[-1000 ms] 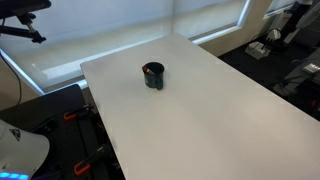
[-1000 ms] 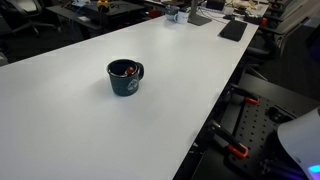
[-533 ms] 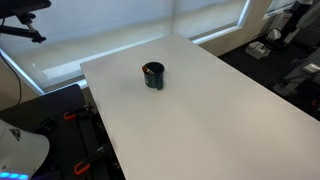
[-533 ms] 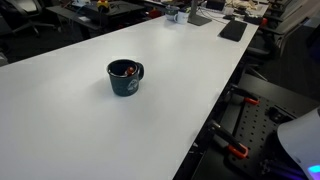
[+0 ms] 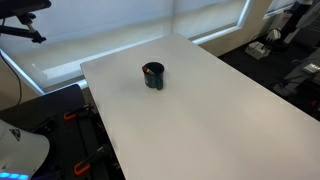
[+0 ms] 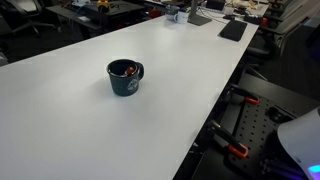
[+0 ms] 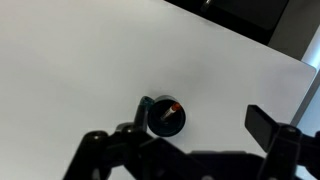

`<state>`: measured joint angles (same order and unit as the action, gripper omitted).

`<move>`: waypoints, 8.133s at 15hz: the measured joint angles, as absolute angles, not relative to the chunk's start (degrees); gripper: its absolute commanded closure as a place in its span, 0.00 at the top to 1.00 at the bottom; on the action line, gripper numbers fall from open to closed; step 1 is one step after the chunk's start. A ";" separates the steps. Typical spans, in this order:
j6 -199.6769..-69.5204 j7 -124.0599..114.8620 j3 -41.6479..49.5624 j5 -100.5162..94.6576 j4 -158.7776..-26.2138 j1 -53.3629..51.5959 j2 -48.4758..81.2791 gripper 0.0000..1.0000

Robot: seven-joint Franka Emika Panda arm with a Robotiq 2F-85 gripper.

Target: Remove the marker from the cup and put it on the table

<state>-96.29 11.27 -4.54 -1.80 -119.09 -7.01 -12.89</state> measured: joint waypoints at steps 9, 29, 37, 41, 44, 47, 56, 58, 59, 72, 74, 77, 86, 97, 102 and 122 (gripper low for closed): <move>-98.78 19.24 -5.52 0.81 -115.46 -7.88 -4.60 1.00; -98.77 22.20 -5.64 5.32 -115.62 -7.83 5.04 1.00; -98.65 22.17 -5.64 4.89 -115.56 -7.70 5.83 1.00; -98.30 22.17 -5.64 4.89 -115.69 -7.45 7.32 1.00; -97.43 22.17 -5.63 4.89 -116.10 -6.89 8.63 1.00; -97.41 22.17 -5.63 4.89 -116.22 -6.53 9.00 1.00; -97.41 20.61 -5.58 -1.64 -116.22 -6.36 9.58 1.00; -97.41 20.59 -5.57 -4.38 -116.20 -6.31 10.07 1.00; -97.41 20.59 -5.57 -4.93 -116.19 -6.28 10.32 1.00; -99.86 20.76 -5.56 -9.22 -115.01 -5.70 12.38 1.00; -100.62 20.80 -5.56 -9.94 -114.54 -5.70 13.26 1.00; -100.68 20.80 -5.56 -9.99 -114.37 -5.71 13.53 1.00; -100.68 20.96 -5.65 -12.46 -112.67 -5.80 15.25 1.00; -100.09 22.32 -8.49 -16.95 -101.70 -8.76 23.88 1.00; -100.47 22.49 -8.53 -16.55 -101.93 -8.62 24.07 1.00; -100.90 23.65 -10.26 -13.94 -104.16 -8.68 26.23 1.00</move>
